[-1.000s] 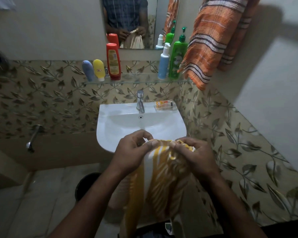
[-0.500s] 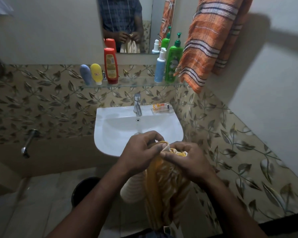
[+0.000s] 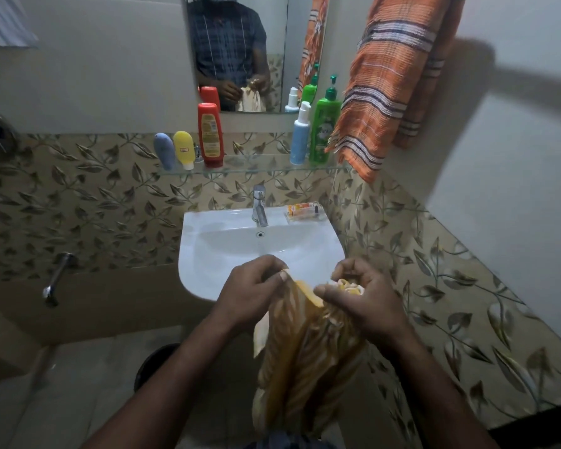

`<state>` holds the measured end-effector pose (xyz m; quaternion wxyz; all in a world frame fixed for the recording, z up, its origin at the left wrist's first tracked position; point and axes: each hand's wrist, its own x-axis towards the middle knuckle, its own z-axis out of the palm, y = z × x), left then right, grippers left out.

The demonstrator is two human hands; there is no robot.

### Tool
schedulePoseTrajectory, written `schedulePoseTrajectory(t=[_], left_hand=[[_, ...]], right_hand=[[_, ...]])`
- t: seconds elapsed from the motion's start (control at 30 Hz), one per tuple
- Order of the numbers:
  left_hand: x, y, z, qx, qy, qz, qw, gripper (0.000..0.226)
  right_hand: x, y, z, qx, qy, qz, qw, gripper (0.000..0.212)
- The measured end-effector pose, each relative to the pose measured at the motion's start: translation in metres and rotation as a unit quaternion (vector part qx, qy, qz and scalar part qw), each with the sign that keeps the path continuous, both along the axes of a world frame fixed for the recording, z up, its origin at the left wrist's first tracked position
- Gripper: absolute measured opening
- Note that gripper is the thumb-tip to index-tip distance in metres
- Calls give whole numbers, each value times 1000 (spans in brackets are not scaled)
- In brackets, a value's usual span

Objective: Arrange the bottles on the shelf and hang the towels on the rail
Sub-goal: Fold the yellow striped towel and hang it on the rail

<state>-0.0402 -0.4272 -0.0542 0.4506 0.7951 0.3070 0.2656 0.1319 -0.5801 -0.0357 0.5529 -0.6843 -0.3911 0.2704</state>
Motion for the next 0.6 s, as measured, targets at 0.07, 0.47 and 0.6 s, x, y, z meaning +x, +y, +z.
schedulePoseTrajectory(t=[0.07,0.47,0.6], left_hand=[[3,-5,6,-17,-32,-18,999,10],[-8,10,-11,3,21,-62,998,25],[5,1,-7,51,11,-52,997,10]], right_hand=[[-2,4,-6,-68,-82,38,994,62],[21,-3,2,7,1,-28,1000,12],[-6,6,-7,-54,16,74,996,28]])
